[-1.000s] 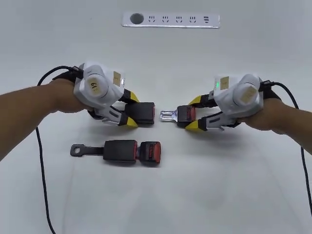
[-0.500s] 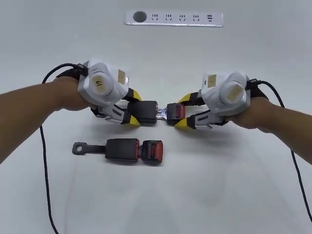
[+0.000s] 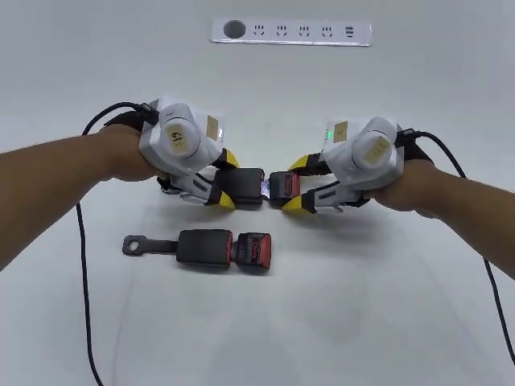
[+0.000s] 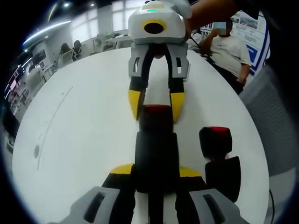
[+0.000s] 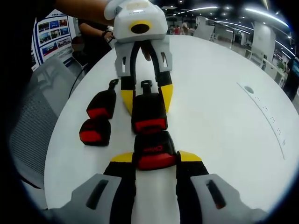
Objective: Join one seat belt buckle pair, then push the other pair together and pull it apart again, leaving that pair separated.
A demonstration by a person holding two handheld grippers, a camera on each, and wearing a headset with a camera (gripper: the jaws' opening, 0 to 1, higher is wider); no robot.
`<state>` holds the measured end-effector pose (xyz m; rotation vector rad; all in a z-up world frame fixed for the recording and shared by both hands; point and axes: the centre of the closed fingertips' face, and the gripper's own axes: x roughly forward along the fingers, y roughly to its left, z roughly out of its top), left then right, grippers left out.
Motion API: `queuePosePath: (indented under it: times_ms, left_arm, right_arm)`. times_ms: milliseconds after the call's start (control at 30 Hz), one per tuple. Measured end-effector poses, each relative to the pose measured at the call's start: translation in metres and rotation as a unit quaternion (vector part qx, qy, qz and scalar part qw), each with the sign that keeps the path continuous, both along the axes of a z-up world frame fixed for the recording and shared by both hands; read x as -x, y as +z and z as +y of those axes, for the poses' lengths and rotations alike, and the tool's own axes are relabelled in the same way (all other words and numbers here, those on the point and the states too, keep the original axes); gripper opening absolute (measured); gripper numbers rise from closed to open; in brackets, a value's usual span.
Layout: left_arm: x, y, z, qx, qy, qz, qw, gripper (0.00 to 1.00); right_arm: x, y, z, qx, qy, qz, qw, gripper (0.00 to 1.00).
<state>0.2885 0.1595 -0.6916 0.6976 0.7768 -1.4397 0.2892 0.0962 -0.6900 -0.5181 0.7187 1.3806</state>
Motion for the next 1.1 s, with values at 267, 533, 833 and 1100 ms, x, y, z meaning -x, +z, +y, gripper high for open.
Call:
queuePosePath:
  times_ms: [267,533,833,1100]
  left_arm:
    - [0.0010,0.0010,-0.0001,-0.002,0.007,0.004,1.0000,0.33]
    - [0.0000,0.0002,0.0006,-0.009,0.010,0.004,0.9999,0.33]
    - [0.0008,0.0009,-0.0001,-0.012,0.016,0.005,0.9998,0.33]
    - [0.0005,0.0002,0.0007,-0.012,0.018,0.004,0.9998,0.33]
  right_arm:
    - [0.0006,-0.0005,0.0011,0.019,-0.005,-0.001,0.9998,0.31]
    - [0.0011,-0.0012,0.0017,0.031,-0.009,-0.003,0.9995,0.31]
    - [0.0001,-0.0031,0.0015,0.054,-0.002,-0.006,0.9985,0.31]
    - [0.0014,-0.0032,0.0023,0.053,-0.003,-0.006,0.9986,0.32]
